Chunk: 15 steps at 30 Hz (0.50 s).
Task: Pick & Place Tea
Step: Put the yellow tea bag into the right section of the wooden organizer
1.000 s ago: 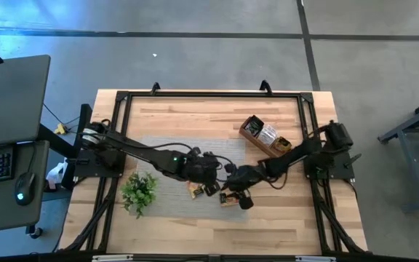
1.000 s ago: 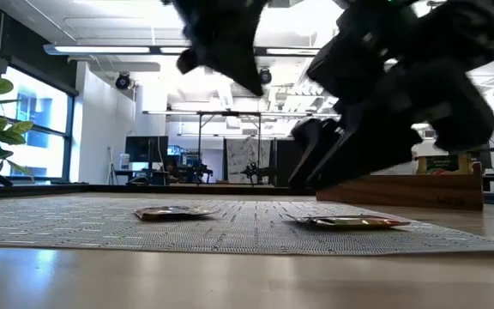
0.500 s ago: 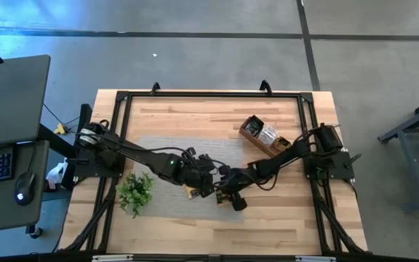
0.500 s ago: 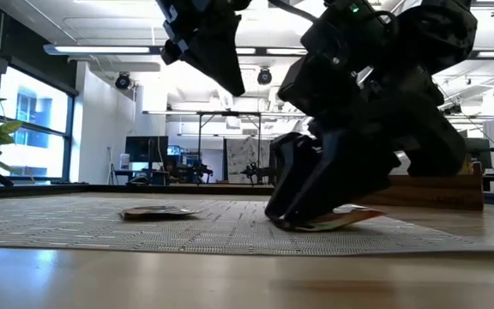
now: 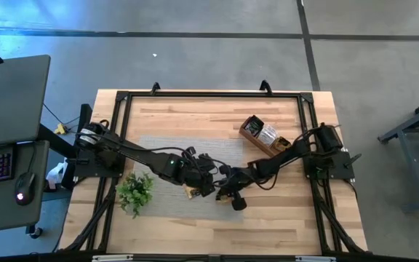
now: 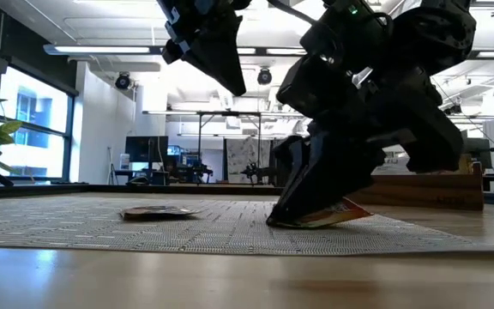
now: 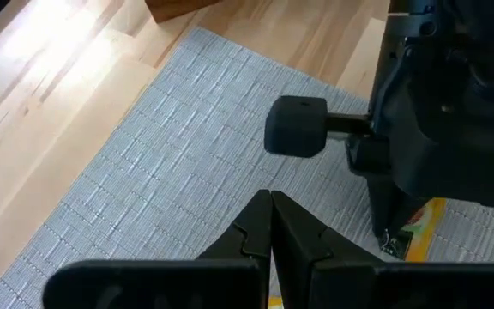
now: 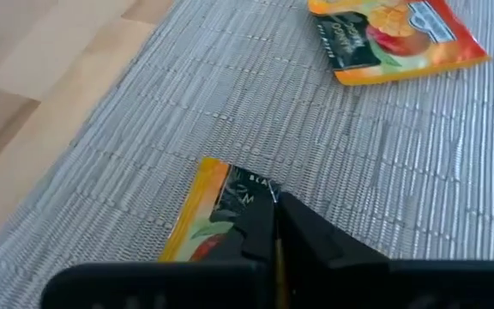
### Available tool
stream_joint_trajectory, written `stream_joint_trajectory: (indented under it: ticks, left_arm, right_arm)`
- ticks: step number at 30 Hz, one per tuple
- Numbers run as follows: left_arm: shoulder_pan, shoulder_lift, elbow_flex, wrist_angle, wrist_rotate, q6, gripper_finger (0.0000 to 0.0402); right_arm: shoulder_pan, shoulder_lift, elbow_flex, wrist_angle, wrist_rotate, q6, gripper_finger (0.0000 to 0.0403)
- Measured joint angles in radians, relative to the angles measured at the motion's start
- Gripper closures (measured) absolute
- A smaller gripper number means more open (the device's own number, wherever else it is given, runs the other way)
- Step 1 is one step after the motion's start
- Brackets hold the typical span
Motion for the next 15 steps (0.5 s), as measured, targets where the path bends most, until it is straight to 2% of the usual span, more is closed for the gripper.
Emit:
stream_joint_trajectory:
  ticks: [3, 6, 12, 15]
  left_arm:
    - [0.0, 0.0, 0.0, 0.002, 0.0, -0.003, 0.0401]
    - [0.001, 0.0, 0.0, 0.002, 0.0, -0.003, 0.0401]
    - [0.0, 0.0, 0.001, 0.001, 0.0, -0.003, 0.0401]
    - [0.0, 0.0, 0.001, -0.001, 0.0, -0.005, 0.0401]
  right_arm:
    - [0.01, -0.06, -0.006, -0.026, 0.045, 0.051, 0.0383]
    - [0.025, -0.162, -0.01, -0.115, 0.142, 0.054, 0.0383]
    - [0.074, -0.448, -0.005, -0.461, 0.448, 0.174, 0.0396]
    - [0.124, -0.6, -0.004, -0.672, 0.68, 0.309, 0.039]
